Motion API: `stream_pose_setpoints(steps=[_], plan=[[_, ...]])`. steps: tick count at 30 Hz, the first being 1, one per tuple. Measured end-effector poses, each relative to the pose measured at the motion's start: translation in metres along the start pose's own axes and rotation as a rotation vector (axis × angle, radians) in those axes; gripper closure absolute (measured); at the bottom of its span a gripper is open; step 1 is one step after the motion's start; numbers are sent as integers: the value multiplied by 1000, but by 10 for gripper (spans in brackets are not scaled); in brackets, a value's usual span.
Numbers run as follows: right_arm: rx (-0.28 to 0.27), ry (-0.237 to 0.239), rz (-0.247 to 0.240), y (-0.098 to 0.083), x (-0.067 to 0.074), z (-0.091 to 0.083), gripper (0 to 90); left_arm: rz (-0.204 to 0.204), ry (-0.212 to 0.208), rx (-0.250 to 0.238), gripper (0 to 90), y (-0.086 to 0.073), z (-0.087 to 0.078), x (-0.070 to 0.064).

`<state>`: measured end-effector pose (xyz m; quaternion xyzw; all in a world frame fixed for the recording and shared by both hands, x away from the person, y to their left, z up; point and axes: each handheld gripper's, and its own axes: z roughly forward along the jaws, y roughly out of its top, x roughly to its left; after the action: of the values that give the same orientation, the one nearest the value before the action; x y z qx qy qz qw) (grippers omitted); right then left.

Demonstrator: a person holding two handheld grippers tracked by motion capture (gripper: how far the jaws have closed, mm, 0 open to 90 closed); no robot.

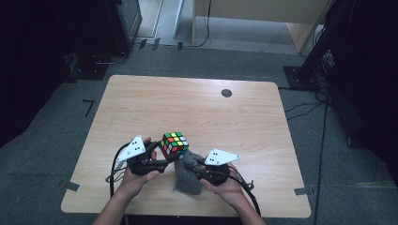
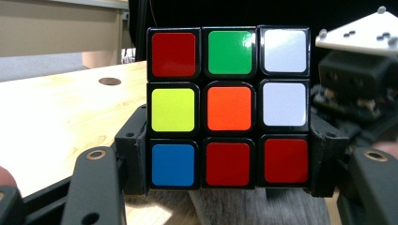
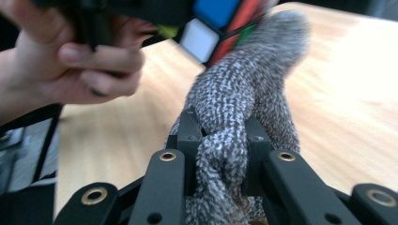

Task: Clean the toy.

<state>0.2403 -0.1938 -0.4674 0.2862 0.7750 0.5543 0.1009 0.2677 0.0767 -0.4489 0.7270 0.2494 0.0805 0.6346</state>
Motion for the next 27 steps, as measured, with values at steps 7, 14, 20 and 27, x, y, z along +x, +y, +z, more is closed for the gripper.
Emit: stream_pose_setpoints(steps=[7,14,20,27], plan=[[-142,-37,50,5,-3,-16,758,0,-32,18,343,-2,5,-3],[24,6,-13,-3,7,6,759,-40,2,-6,342,1,-3,5],[-13,-104,3,-1,-7,-5,580,-56,32,32,343,0,-1,10],[-134,-152,-40,6,-9,-21,411,-69,34,112,342,-3,6,12]])
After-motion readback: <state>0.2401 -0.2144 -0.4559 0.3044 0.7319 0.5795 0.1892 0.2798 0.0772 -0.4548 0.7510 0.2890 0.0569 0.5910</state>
